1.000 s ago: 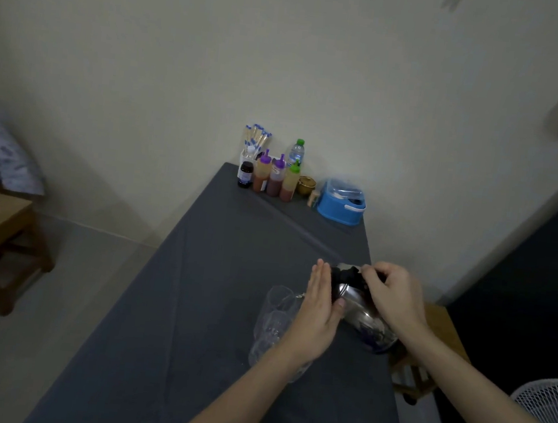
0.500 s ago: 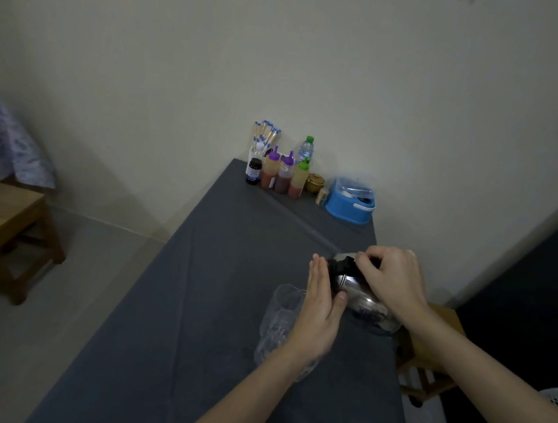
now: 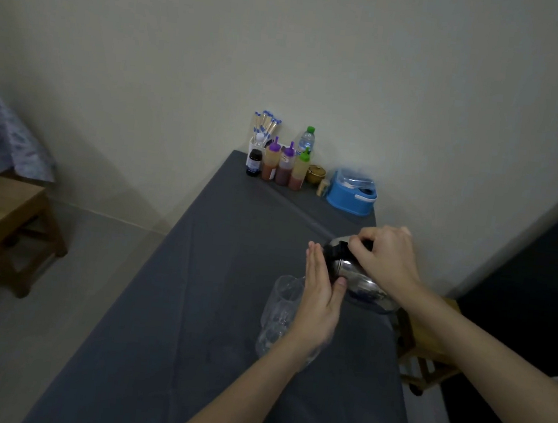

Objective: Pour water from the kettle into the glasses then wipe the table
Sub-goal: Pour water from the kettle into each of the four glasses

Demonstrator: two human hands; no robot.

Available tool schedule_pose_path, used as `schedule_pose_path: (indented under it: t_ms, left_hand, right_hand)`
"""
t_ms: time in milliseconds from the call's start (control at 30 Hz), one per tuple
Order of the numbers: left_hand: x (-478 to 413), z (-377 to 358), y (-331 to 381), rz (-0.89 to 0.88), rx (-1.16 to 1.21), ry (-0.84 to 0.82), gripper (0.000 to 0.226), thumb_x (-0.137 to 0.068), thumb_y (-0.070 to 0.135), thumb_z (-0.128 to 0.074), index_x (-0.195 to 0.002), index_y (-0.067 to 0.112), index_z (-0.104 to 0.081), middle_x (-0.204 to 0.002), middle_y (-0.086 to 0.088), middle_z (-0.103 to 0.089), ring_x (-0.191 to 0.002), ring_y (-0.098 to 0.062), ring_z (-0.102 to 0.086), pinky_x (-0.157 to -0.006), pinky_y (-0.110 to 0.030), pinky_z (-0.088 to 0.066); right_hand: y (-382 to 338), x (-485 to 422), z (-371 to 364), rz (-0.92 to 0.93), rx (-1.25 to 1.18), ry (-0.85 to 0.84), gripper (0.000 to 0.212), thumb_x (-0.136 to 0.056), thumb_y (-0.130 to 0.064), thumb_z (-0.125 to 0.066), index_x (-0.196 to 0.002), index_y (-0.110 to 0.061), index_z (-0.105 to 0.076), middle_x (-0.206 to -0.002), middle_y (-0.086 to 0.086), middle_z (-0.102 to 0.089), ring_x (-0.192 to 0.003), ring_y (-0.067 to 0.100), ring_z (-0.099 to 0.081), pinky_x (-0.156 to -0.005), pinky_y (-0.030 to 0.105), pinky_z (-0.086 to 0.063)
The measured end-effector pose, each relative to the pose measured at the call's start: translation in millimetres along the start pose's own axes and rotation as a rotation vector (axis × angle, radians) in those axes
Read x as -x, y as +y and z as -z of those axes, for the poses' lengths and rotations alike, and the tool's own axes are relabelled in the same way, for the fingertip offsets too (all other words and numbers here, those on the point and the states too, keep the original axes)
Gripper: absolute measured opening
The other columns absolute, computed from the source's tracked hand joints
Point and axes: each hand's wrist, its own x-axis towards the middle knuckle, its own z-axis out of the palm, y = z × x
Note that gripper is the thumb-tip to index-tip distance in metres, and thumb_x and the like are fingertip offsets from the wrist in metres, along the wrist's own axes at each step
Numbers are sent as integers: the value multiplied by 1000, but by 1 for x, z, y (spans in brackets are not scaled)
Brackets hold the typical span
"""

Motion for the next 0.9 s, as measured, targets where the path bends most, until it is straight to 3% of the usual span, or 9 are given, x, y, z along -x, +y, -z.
schedule_pose_path:
  t_ms: [367, 633, 733, 900]
  left_hand:
    - [-1, 2, 2, -15, 14, 39, 69, -104, 29, -33, -149, 18, 17, -157, 8, 25, -144, -4, 23, -122, -28, 5]
    - [3, 3, 0, 18, 47, 33, 71, -103, 31, -33, -148, 20, 21, -158, 6, 26, -147, -10, 20, -124, -36, 2]
    - [4, 4, 1, 14, 53, 40, 71, -103, 32, -33, -146, 24, 22, -158, 6, 26, -147, -9, 21, -124, -38, 1]
    - [4, 6, 2, 4, 48, 45, 70, -103, 32, -33, -146, 25, 22, -158, 6, 26, -146, -8, 21, -124, -35, 2]
  right_hand:
    - [-10, -11, 2, 68, 68, 10, 28, -84, -27, -56, -66, -15, -73, -55, 0, -63, -56, 17, -53, -68, 32, -33]
    - [-22, -12, 3, 114, 133, -33, 28, -84, -25, -57, -59, -18, -67, -48, -3, -52, -53, 15, -45, -67, 33, -38]
    - [-24, -11, 4, 103, 109, -18, 27, -82, -25, -58, -55, -20, -61, -46, -6, -46, -51, 14, -42, -65, 31, -33]
    - [-25, -11, 3, 88, 103, -24, 34, -82, -34, -46, -59, -20, -66, -48, -4, -53, -53, 14, -47, -68, 33, -40]
